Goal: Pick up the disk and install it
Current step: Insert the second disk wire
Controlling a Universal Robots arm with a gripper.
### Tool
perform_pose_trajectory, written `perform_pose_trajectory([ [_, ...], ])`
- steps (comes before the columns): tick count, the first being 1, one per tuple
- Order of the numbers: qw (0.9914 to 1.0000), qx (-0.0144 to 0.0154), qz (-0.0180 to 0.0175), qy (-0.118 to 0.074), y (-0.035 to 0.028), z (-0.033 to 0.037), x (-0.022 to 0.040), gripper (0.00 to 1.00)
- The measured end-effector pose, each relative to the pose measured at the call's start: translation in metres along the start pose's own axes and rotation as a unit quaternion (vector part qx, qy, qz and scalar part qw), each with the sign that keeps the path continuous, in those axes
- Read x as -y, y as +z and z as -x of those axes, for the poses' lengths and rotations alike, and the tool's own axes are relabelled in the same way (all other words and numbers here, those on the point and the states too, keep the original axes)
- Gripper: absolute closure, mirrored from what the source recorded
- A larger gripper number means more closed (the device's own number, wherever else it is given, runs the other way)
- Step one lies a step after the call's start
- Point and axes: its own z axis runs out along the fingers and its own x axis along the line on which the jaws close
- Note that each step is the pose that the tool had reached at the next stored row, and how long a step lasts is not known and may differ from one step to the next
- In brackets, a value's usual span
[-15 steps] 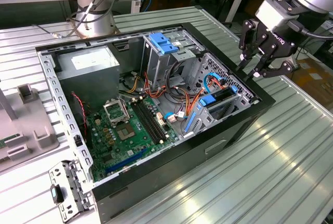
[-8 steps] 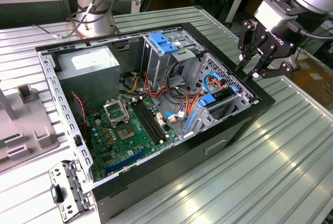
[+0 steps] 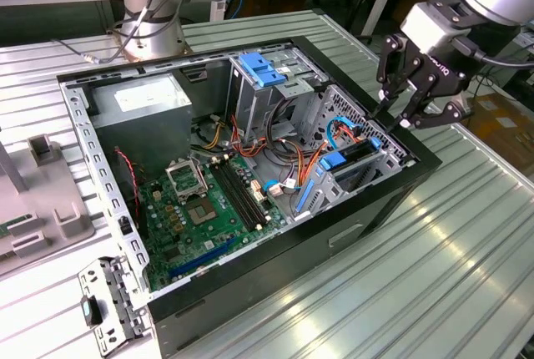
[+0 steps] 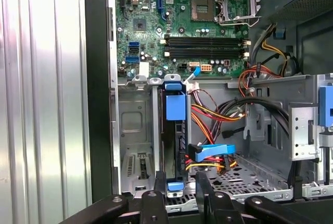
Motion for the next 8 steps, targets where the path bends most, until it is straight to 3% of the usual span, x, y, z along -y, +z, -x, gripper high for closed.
perform_pose_trajectory([
  [8,1.0,0.0,0.0,0.0,0.0014,-0.0004,-0.0054,0.64],
])
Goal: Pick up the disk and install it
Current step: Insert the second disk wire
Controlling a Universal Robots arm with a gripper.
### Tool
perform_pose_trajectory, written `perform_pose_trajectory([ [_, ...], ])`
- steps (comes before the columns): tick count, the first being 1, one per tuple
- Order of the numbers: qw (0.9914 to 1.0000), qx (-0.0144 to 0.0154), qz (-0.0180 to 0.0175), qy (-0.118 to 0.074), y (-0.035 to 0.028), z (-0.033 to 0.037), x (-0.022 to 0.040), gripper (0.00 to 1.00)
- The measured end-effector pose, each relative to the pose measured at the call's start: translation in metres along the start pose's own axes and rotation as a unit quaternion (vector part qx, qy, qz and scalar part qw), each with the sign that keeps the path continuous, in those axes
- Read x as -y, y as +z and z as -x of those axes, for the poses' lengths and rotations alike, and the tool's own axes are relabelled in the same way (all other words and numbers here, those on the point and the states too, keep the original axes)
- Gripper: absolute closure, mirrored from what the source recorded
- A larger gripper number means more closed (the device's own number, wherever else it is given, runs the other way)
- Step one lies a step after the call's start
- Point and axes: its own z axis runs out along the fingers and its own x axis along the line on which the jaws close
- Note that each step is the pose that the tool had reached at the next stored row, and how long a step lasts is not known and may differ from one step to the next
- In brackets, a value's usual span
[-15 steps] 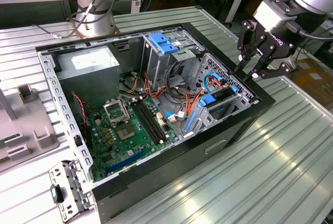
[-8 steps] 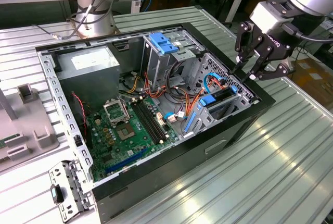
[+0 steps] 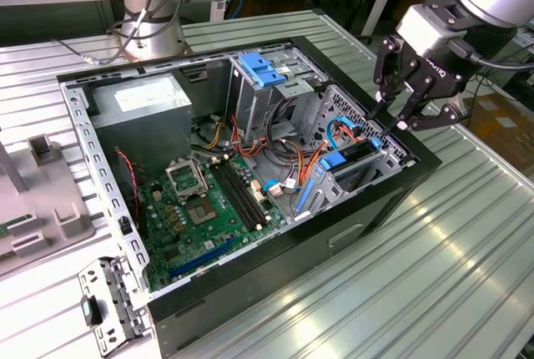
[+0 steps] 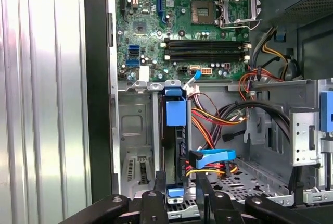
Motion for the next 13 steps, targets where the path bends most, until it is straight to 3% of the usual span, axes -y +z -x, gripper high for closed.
perform_pose_trajectory([
  [13,1.0,0.0,0.0,0.0,0.0039,-0.0001,-0.0043,0.64],
])
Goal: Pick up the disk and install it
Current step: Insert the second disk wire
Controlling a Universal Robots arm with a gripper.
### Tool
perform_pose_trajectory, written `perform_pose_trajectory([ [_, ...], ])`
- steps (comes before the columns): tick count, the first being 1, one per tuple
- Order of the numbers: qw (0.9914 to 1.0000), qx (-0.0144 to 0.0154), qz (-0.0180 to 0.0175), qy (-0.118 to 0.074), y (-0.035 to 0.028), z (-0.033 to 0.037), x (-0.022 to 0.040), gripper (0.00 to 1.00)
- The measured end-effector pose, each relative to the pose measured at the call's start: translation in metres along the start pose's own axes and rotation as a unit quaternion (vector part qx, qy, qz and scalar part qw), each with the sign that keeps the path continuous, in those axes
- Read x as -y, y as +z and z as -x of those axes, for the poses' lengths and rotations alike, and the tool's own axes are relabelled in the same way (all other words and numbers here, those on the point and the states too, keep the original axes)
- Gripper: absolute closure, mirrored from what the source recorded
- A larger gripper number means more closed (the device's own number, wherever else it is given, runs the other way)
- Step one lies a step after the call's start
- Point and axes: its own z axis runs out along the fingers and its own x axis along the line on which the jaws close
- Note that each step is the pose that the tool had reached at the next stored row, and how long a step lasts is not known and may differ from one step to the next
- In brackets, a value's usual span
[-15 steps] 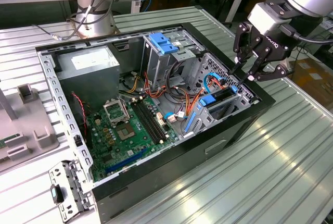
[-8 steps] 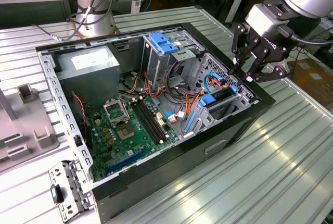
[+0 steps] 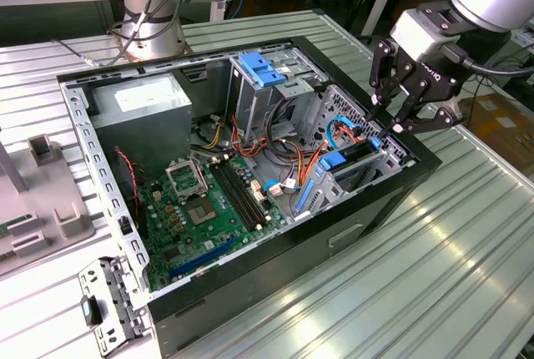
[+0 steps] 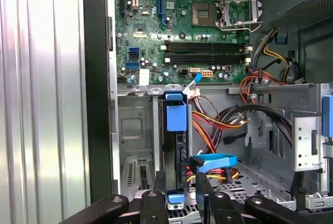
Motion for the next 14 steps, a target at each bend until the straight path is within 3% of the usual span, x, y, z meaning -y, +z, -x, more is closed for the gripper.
perform_pose_trajectory([
  [5,1.0,0.0001,0.0,0.0,0.0045,0.0034,-0.0009,0.64],
  [14,1.0,0.0,0.0004,-0.003,0.0183,0.0053,-0.0027,0.64],
])
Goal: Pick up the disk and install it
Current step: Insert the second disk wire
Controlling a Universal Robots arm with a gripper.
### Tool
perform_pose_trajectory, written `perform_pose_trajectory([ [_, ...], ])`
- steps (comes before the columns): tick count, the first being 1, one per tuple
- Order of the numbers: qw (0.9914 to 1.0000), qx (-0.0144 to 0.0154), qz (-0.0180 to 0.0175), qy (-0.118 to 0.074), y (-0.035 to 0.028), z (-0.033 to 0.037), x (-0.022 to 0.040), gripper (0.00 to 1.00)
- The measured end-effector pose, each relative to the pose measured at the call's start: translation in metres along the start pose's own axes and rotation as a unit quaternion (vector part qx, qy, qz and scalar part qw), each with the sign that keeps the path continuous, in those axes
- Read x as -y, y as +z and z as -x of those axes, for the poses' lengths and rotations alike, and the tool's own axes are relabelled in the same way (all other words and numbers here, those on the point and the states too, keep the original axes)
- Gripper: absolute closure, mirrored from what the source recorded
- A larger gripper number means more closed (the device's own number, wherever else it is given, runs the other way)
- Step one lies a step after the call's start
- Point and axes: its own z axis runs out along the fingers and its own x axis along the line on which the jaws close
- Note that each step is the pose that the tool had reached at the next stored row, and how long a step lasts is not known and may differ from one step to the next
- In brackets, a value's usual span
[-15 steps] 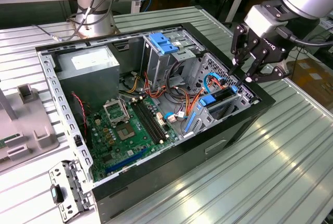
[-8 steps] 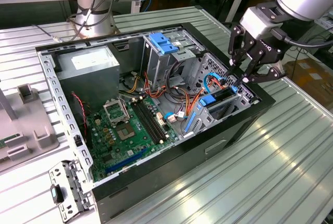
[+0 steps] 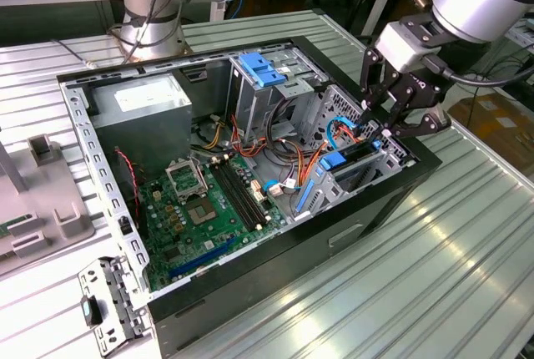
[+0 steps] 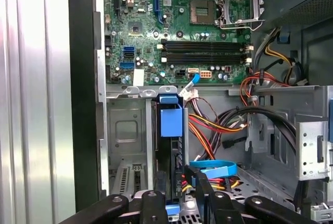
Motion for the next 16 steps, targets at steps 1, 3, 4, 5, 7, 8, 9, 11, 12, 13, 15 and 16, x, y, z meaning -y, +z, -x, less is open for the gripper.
perform_pose_trajectory([
  [1,1.0,0.0,0.0,0.0,0.0009,-0.0001,-0.0001,0.64],
  [3,1.0,0.0001,0.0001,-0.001,0.0039,-0.0004,-0.0002,0.64],
  [4,1.0,0.0001,0.0002,-0.001,0.0046,-0.0005,-0.0002,0.64],
  [5,1.0,0.0001,0.0002,-0.001,0.0052,-0.0006,-0.0002,0.64],
  [7,1.0,0.0001,0.0002,-0.002,0.0069,-0.0008,-0.0002,0.64],
  [8,1.0,0.0001,0.0003,-0.002,0.0076,-0.0005,-0.0002,0.64],
  [9,1.0,0.0001,0.0003,-0.002,0.0081,0.0003,-0.0003,0.64],
  [11,0.99999,0.0001,0.0005,-0.003,0.0102,0.0053,-0.0004,0.64],
  [12,0.99999,0.0001,0.0005,-0.004,0.0108,0.0065,-0.0004,0.64],
  [13,0.99999,0.0002,0.0005,-0.004,0.0111,0.0067,-0.0005,0.64],
  [15,0.99999,0.0001,0.0005,-0.004,0.0111,0.0066,-0.0005,0.64],
  [16,0.99999,0.0001,0.0005,-0.004,0.0112,0.0066,-0.0005,0.64],
])
